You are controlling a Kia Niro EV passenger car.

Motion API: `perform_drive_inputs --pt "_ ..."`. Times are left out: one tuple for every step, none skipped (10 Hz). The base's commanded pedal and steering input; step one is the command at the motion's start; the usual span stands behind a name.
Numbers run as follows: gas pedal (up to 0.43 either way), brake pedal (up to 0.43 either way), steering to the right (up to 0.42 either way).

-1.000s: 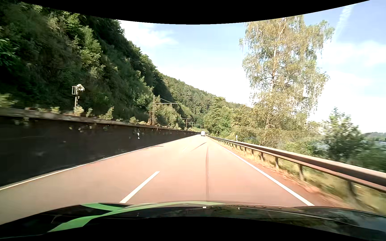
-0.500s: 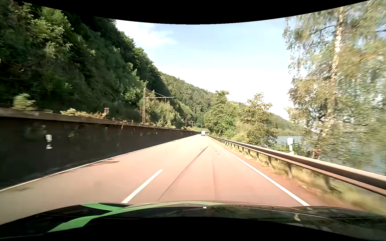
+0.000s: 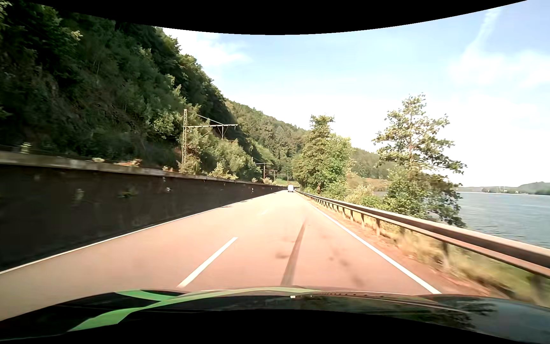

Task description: Follow the waypoints while adhering to traffic rules and regulations

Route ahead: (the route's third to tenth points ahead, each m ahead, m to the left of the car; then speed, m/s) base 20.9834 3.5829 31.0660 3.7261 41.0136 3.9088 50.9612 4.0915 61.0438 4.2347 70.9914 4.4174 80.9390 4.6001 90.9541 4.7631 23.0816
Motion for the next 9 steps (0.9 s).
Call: perform_drive_inputs --pt "0.28 0.0 0.0" --pt "0.197 0.0 -0.001" --pt "0.169 0.0 -0.002" --pt "0.11 0.0 -0.002" --pt "0.059 0.0 -0.002" --pt "0.059 0.0 -0.002" --pt "0.059 0.0 -0.002" --pt "0.067 0.0 -0.002" --pt "0.11 0.0 -0.002"
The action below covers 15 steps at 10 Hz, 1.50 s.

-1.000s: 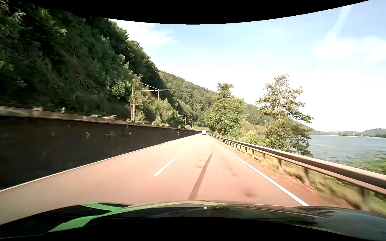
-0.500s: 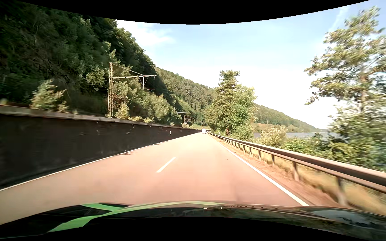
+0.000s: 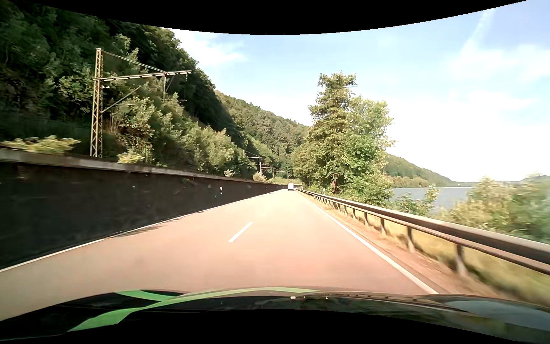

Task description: Follow the waypoints while adhering to traffic rules and regulations

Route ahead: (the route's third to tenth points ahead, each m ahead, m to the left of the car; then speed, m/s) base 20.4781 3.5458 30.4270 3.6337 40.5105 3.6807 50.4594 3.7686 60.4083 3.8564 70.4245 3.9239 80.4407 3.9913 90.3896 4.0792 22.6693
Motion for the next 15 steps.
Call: perform_drive_inputs --pt "0.15 0.0 -0.002" --pt "0.177 0.0 -0.002" --pt "0.197 0.0 -0.002" --pt "0.22 0.0 -0.002" --pt "0.228 0.0 -0.001" --pt "0.24 0.0 -0.002" --pt "0.248 0.0 -0.002" --pt "0.248 0.0 -0.002" --pt "0.24 0.0 -0.002" --pt "0.209 0.0 -0.002" --pt "0.197 0.0 -0.002" --pt "0.197 0.0 -0.003" --pt "0.189 0.0 -0.003" --pt "0.15 0.0 -0.003" --pt "0.15 0.0 -0.003"
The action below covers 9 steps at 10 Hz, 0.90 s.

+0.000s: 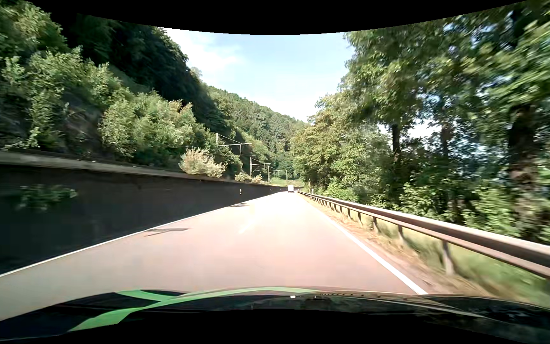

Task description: Follow the waypoints while adhering to traffic rules and regulations

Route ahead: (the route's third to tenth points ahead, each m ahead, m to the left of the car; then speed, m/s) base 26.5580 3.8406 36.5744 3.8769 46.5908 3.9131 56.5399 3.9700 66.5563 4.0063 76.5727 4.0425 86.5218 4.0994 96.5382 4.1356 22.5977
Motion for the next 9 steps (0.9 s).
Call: perform_drive_inputs --pt "0.15 0.0 -0.003" --pt "0.15 0.0 -0.003" --pt "0.157 0.0 -0.003" --pt "0.169 0.0 -0.003" --pt "0.189 0.0 -0.003" --pt "0.209 0.0 -0.003" --pt "0.22 0.0 -0.003" --pt "0.228 0.0 -0.004" --pt "0.228 0.0 -0.003"
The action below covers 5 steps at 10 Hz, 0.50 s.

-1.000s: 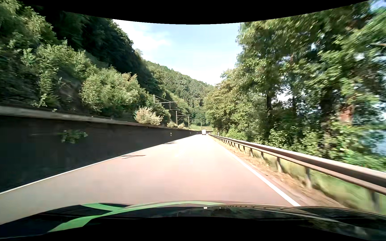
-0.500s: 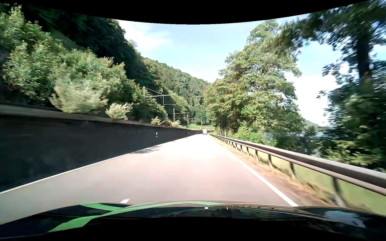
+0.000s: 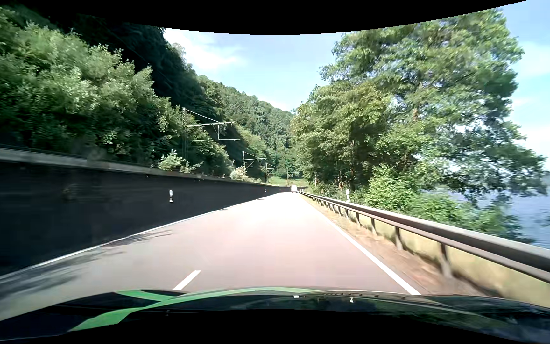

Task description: Follow the waypoints while adhering to traffic rules and regulations

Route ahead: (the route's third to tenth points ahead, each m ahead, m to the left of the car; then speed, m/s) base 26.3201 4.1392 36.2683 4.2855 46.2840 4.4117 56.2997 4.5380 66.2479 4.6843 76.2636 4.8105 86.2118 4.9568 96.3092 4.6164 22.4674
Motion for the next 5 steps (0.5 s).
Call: perform_drive_inputs --pt "0.228 0.0 -0.003" --pt "0.209 0.0 -0.003" --pt "0.177 0.0 -0.003" --pt "0.157 0.0 -0.003" --pt "0.157 0.0 -0.004"
